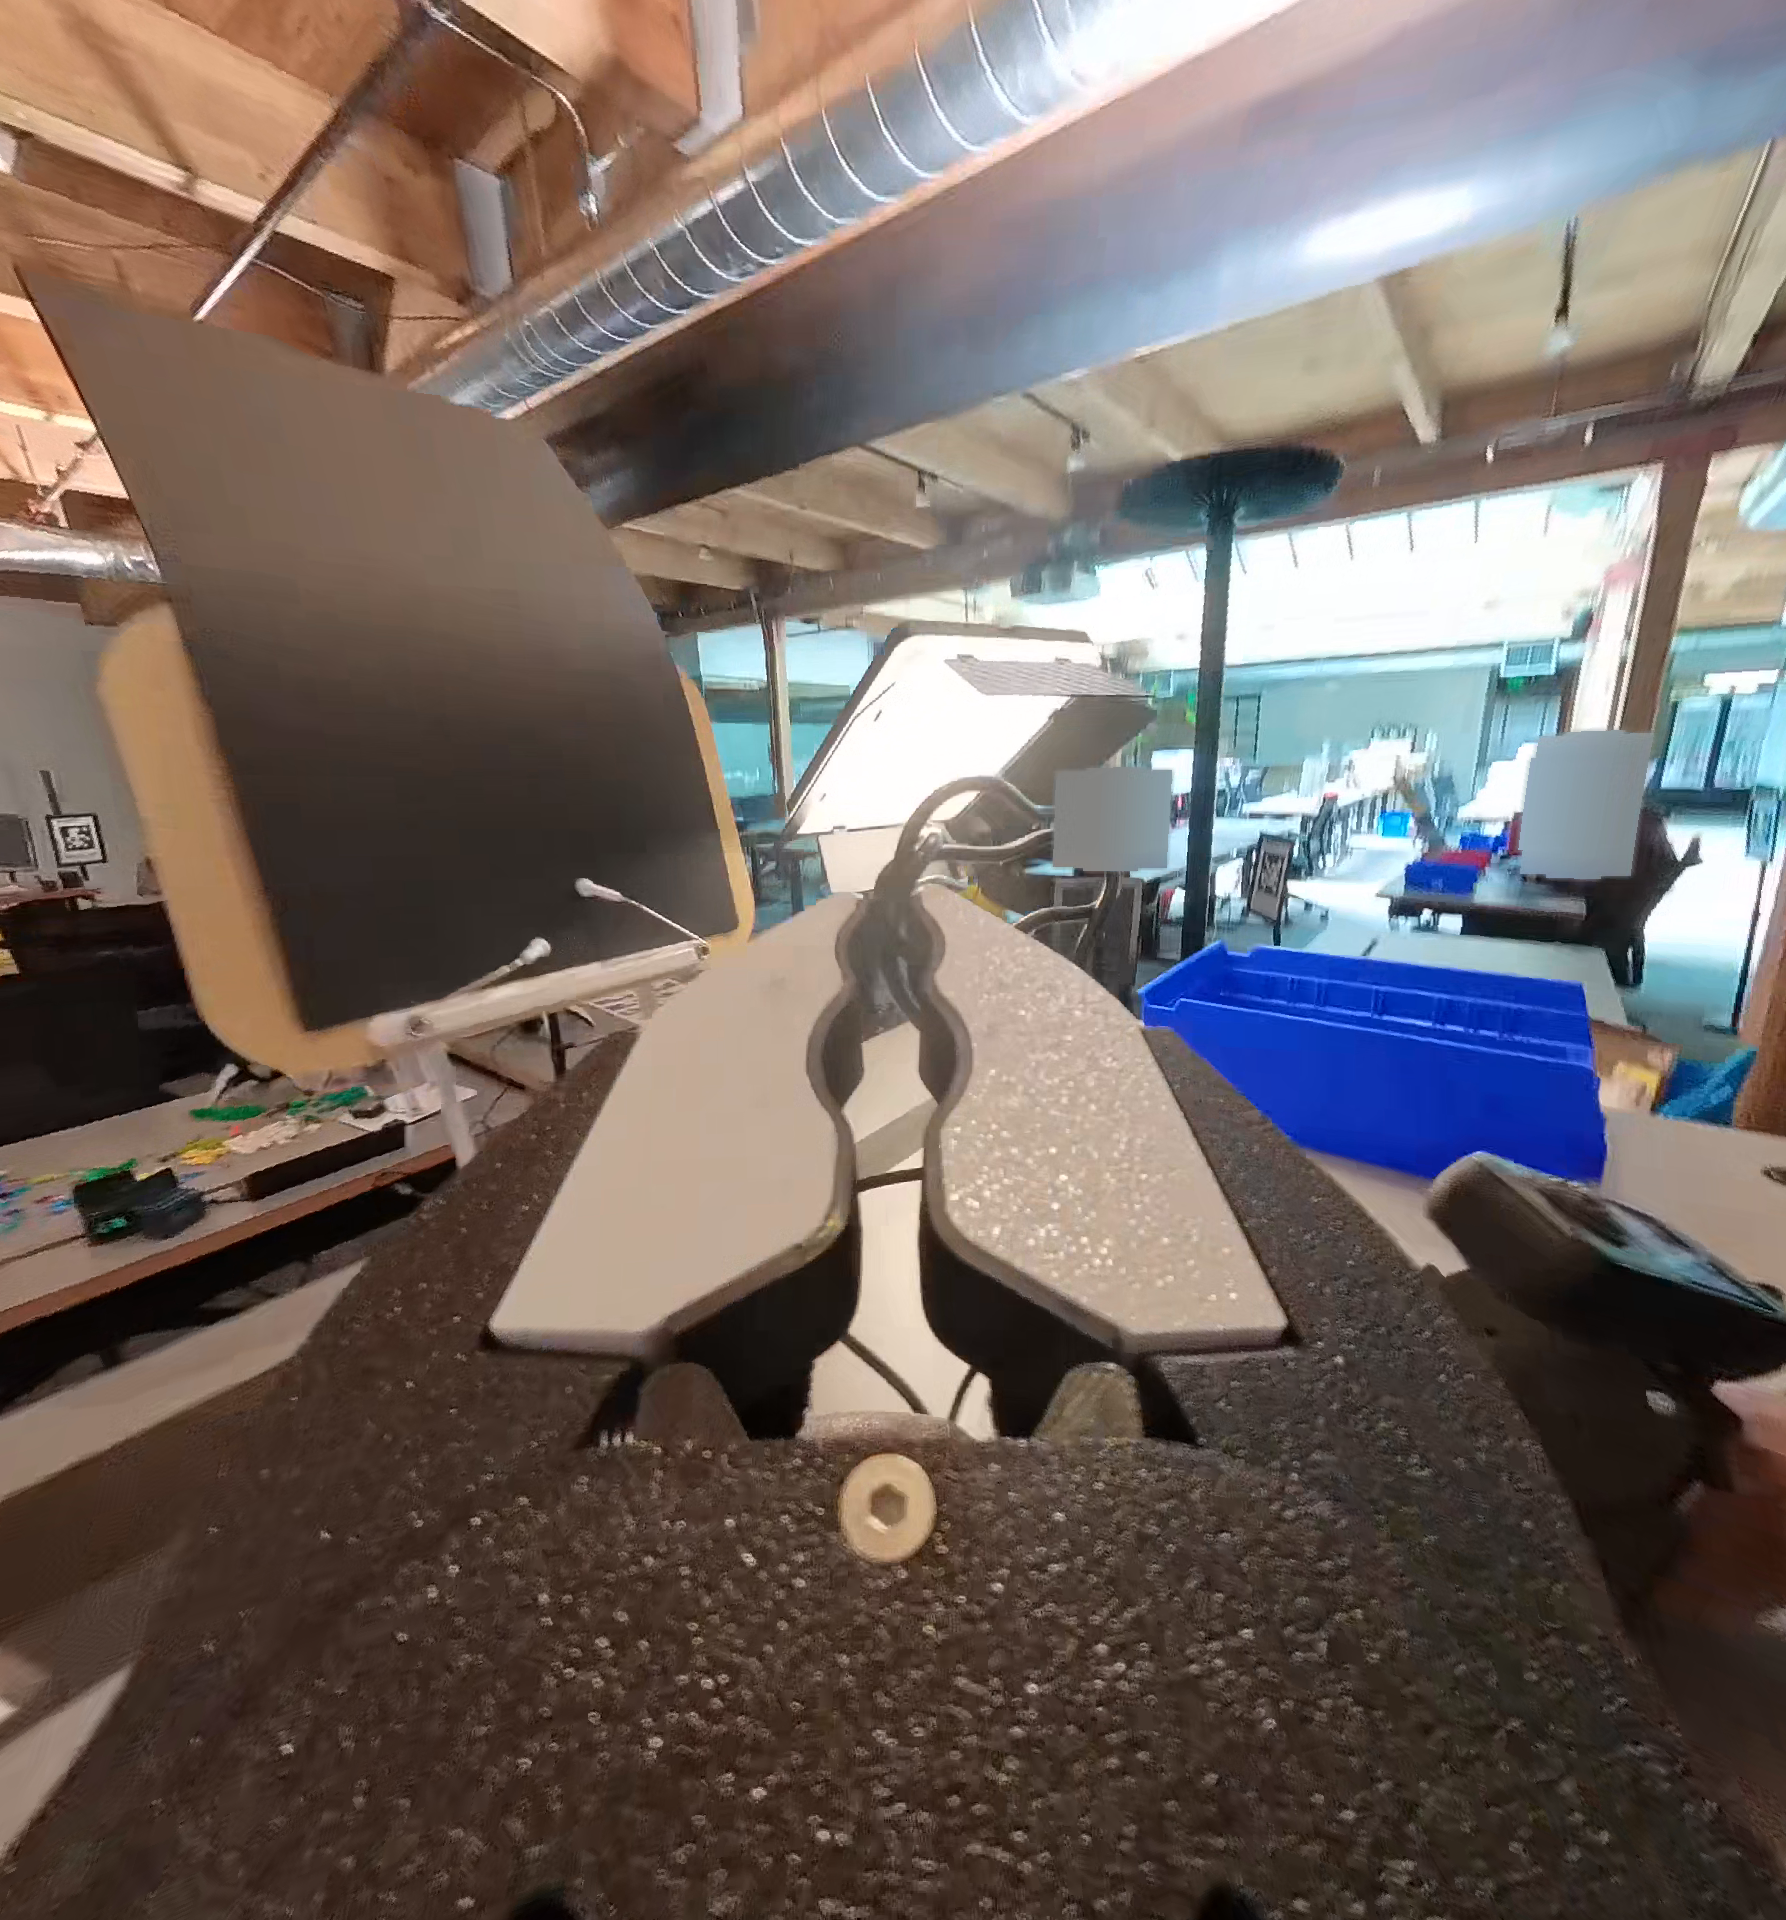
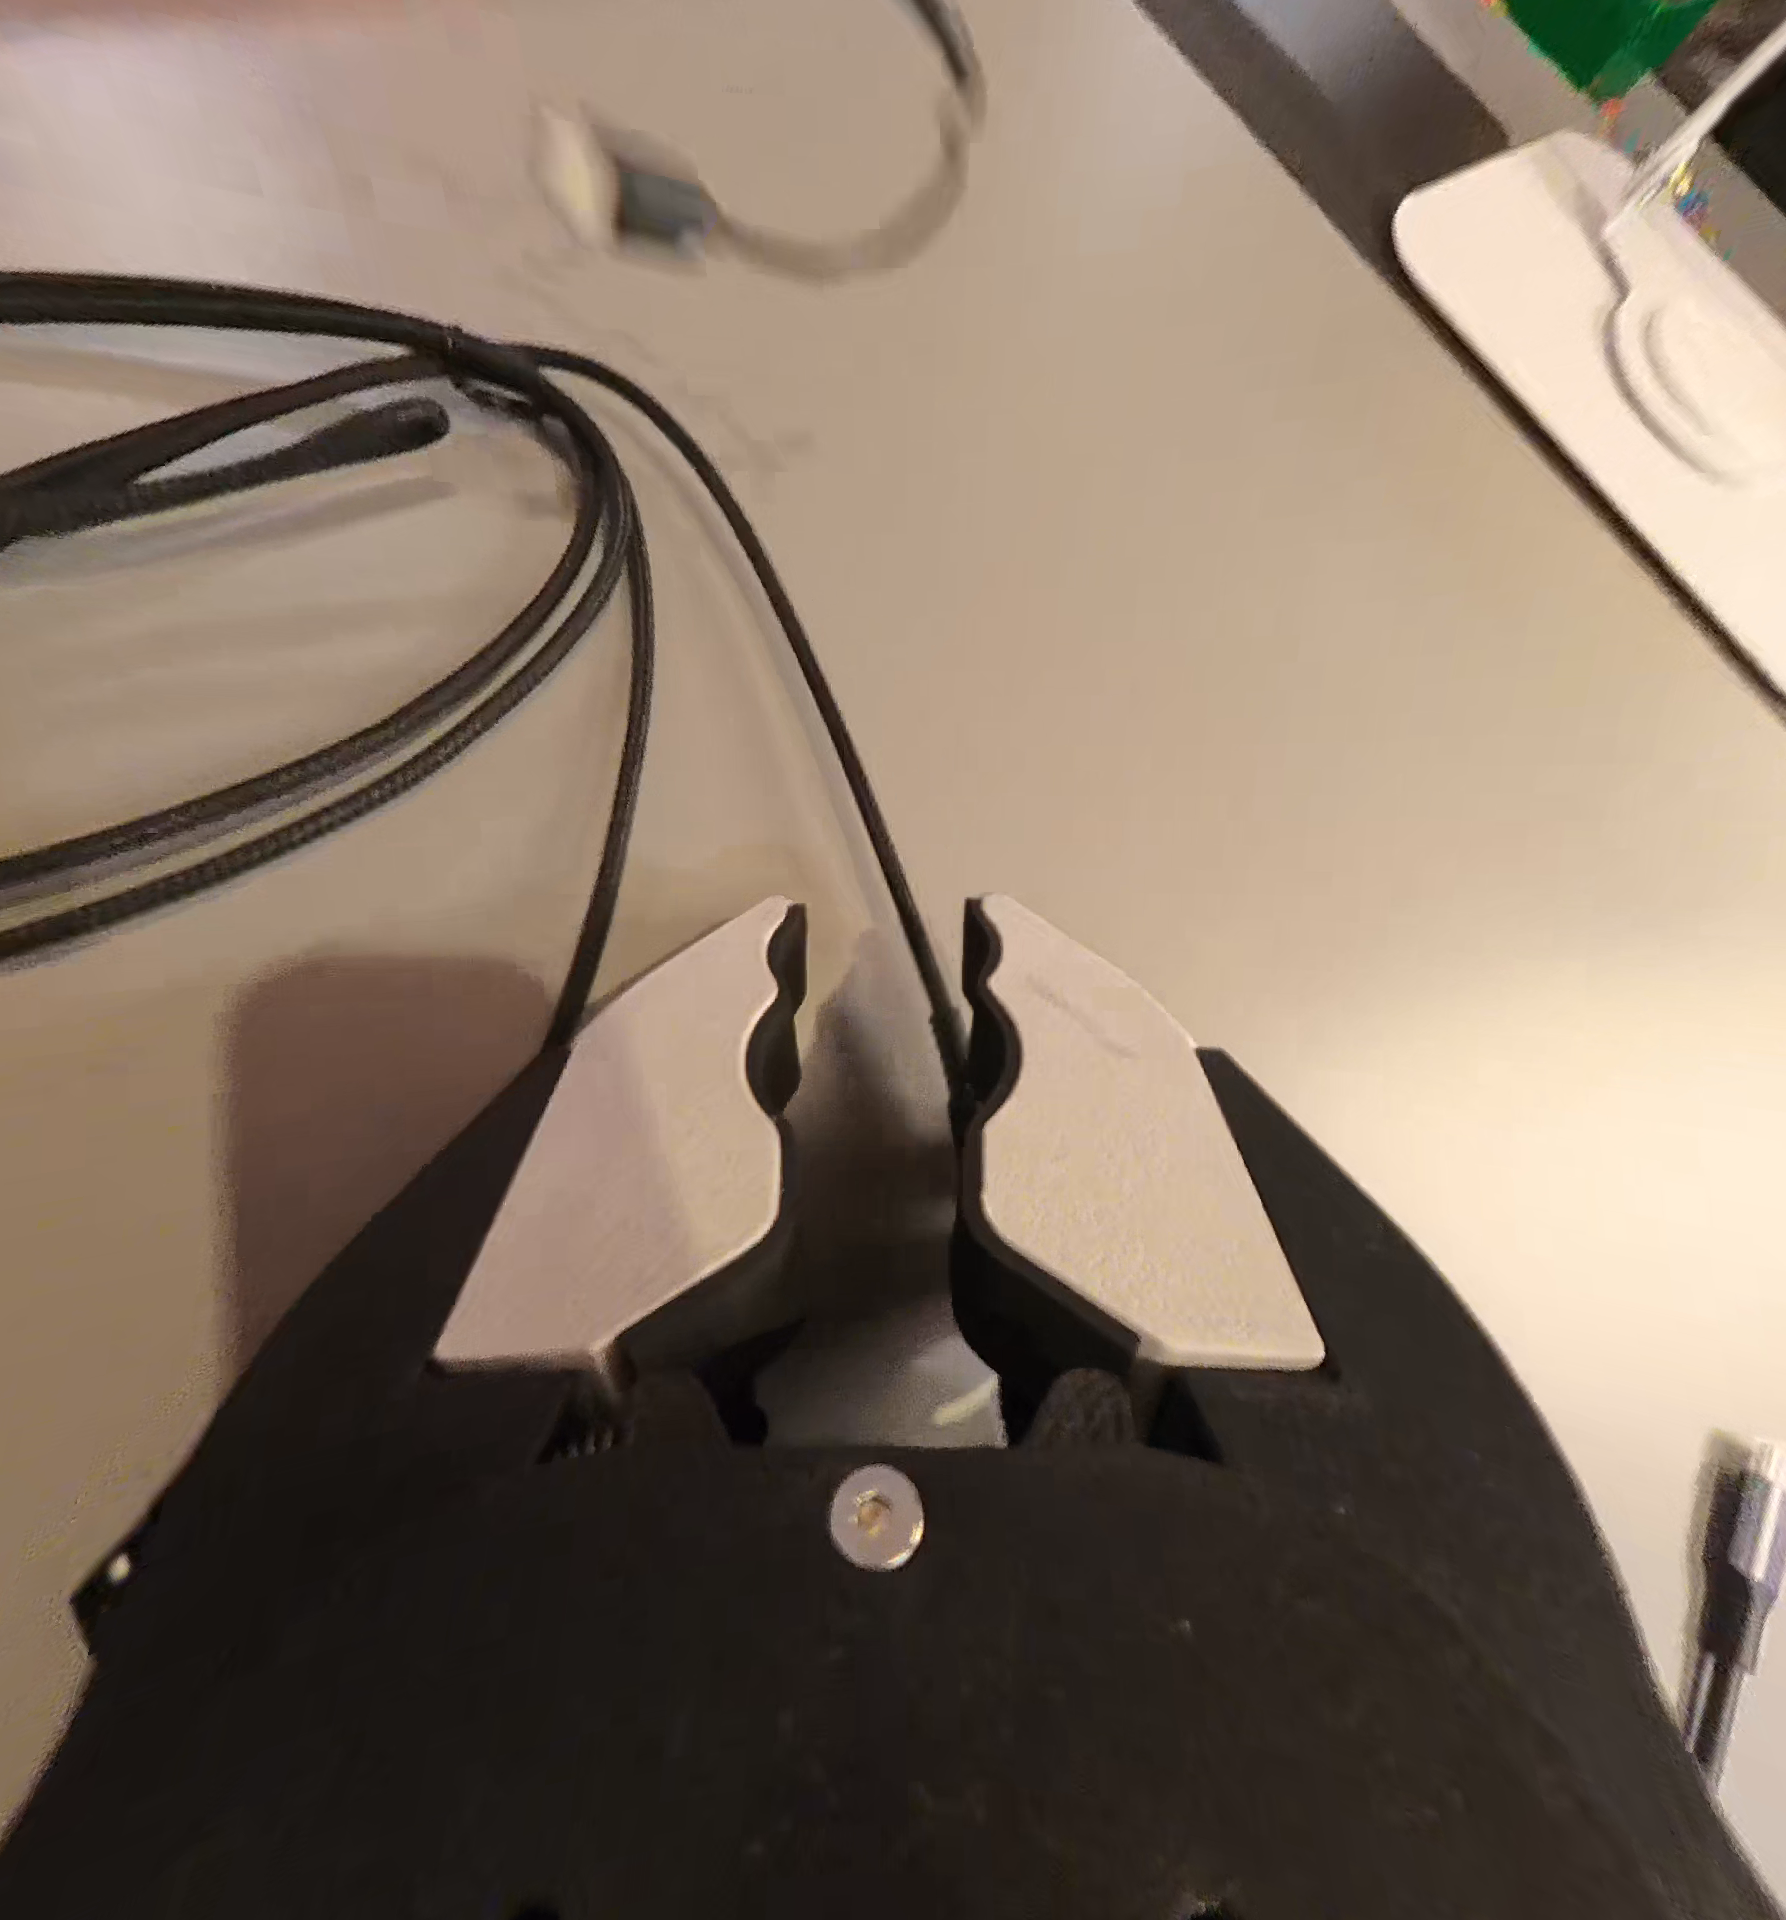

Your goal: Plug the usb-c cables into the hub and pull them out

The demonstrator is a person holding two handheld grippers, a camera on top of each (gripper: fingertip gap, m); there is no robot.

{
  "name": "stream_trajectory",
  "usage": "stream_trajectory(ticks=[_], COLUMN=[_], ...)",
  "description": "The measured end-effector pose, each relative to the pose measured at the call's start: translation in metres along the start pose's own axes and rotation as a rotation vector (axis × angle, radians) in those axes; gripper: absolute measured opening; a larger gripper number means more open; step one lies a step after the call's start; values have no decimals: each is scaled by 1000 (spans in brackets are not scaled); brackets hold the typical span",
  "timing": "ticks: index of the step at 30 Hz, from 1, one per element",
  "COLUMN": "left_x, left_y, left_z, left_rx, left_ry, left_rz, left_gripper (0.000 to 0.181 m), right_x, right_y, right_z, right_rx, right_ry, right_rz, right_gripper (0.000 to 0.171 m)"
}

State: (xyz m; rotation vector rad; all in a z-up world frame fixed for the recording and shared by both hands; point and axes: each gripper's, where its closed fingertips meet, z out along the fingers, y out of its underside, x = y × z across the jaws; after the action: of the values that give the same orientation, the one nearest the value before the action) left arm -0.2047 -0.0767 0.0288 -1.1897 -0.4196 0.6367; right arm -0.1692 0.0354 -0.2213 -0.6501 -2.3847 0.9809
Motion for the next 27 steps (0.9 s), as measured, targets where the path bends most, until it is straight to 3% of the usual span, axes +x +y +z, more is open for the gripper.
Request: stream_trajectory(ticks=[5,11,14,18,23,27], left_x=[-1,-13,-25,-37,-42,-47], left_y=[84,131,142,140,141,141], left_z=[28,32,26,21,22,23], left_rx=[-26,-83,-94,-60,-57,-39], left_ry=[-56,-112,-180,-223,-238,-235], left_rz=[-79,-113,-138,-197,-207,-241], left_gripper=[5,5,5,5,5,5], right_x=[-1,29,51,45,34,40], right_y=[-18,-55,-47,-39,-44,-40], right_z=[-6,-9,25,53,69,84], right_rx=[130,367,192,-25,-109,-143], right_ry=[-83,-162,-151,-250,-253,-142], right_rz=[19,147,150,138,135,77], right_gripper=[30,20,20,24,26,24])
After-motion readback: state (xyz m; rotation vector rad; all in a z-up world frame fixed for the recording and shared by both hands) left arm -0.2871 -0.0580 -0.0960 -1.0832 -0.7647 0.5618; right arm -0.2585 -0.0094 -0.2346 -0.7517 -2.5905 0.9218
